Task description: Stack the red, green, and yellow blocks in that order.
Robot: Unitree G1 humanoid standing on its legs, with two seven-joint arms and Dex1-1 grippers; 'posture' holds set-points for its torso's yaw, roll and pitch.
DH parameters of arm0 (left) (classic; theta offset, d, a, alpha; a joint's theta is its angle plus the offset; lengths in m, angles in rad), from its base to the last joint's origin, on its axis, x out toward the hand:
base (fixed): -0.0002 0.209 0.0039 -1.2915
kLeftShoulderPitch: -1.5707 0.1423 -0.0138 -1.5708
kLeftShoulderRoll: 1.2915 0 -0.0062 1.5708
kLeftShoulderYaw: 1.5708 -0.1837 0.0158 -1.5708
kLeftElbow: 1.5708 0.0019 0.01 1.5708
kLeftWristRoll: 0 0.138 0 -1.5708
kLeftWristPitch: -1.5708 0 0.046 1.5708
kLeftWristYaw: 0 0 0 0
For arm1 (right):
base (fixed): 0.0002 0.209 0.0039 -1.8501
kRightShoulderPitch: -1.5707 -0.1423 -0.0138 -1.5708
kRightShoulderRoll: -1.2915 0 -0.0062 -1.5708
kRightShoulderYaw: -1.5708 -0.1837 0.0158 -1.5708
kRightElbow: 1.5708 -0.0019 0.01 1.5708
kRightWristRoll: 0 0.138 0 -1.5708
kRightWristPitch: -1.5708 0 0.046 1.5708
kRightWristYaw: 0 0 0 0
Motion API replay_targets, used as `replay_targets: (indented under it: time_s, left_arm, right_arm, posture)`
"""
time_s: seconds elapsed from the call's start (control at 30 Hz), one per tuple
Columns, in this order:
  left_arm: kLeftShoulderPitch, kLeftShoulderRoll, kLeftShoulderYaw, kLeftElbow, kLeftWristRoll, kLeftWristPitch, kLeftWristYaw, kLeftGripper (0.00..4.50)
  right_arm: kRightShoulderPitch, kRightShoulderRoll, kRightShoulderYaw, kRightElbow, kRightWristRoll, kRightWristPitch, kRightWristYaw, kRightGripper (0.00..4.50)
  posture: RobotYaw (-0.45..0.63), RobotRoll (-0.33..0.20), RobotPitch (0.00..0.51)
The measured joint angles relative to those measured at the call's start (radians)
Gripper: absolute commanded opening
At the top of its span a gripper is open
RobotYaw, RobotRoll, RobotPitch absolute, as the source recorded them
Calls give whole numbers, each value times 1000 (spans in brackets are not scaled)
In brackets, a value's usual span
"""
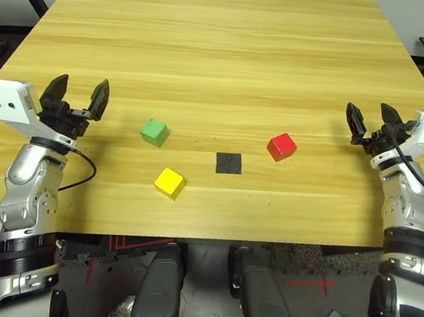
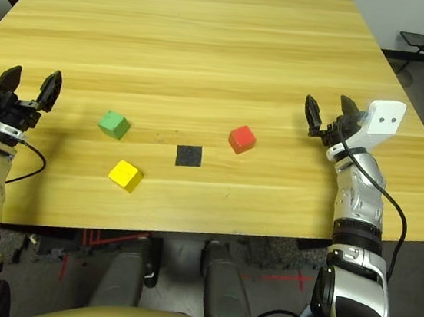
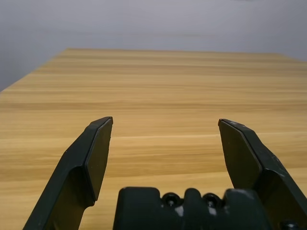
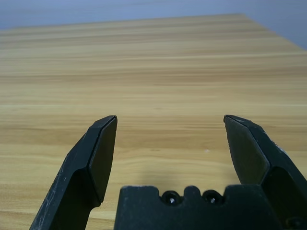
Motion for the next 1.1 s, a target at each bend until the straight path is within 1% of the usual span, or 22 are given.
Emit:
replay_targets:
  time_s: [0.03,0.07,0.17,0.23,0.27,0.33,0.37,0.4,0.43,0.5,0.53,0.57,0.6,0.67,0.77,0.87,0.97,1.1]
  left_arm:
    - [2,0,1,-1,0,0,3,4481]
    - [2,0,5,-2,-2,1,7,4481]
    - [16,-9,11,-9,-12,1,15,4481]
    - [16,0,25,-9,-37,3,-3,4481]
    - [10,22,29,-8,-59,12,-33,4481]
    - [-15,94,29,-8,-100,38,-111,4481]
    - [-39,165,29,-9,-147,78,-183,4481]
    - [-55,210,34,-17,-175,101,-226,4481]
    - [-82,257,39,-30,-214,131,-285,4481]
    - [-96,333,34,-50,-270,175,-408,4481]
    - [-96,355,27,-49,-283,189,-451,4481]
    - [-90,395,8,-49,-290,215,-510,4481]
    - [-84,427,-8,-49,-294,237,-561,4481]
    - [-82,465,-43,-47,-292,257,-652,4481]
    - [-70,493,-98,-45,-271,260,-763,4481]
    - [-60,521,-141,-46,-232,255,-839,4481]
    - [-61,521,-162,-59,-204,247,-867,4481]
    - [-61,521,-162,-88,-201,248,-876,4481]
  right_arm:
    - [0,0,0,-3,0,7,0,4500]
    - [1,0,0,-4,0,18,0,4500]
    - [0,-18,4,-7,0,41,15,4500]
    - [-3,-45,3,-26,0,60,26,4500]
    - [-5,-55,2,-53,6,83,31,4500]
    - [-3,-80,5,-123,23,139,50,4500]
    - [7,-97,7,-204,48,204,58,4500]
    - [11,-110,10,-255,62,242,65,4500]
    - [22,-125,10,-335,89,309,71,4500]
    - [61,-160,24,-481,144,442,83,4500]
    - [80,-169,27,-528,165,489,85,4500]
    - [115,-200,45,-597,198,567,97,4500]
    - [138,-226,61,-650,221,633,107,4500]
    - [160,-255,98,-730,253,739,118,4500]
    - [186,-277,140,-792,269,821,130,4500]
    - [209,-313,197,-832,270,879,152,4500]
    - [207,-322,230,-865,266,911,163,4500]
    - [204,-344,250,-873,257,940,167,4500]
  posture:
    - [-101,-123,234]
    - [-102,-122,229]
    - [-104,-126,239]
    - [-100,-138,235]
    - [-95,-141,231]
    - [-81,-153,214]
    - [-81,-153,214]
    - [-78,-164,209]
    - [-81,-174,216]
    - [-99,-186,204]
    - [-102,-185,203]
    - [-113,-188,213]
    - [-109,-188,210]
    - [-108,-186,209]
    - [-100,-179,210]
    - [-88,-174,207]
    - [-79,-173,206]
    - [-58,-169,208]
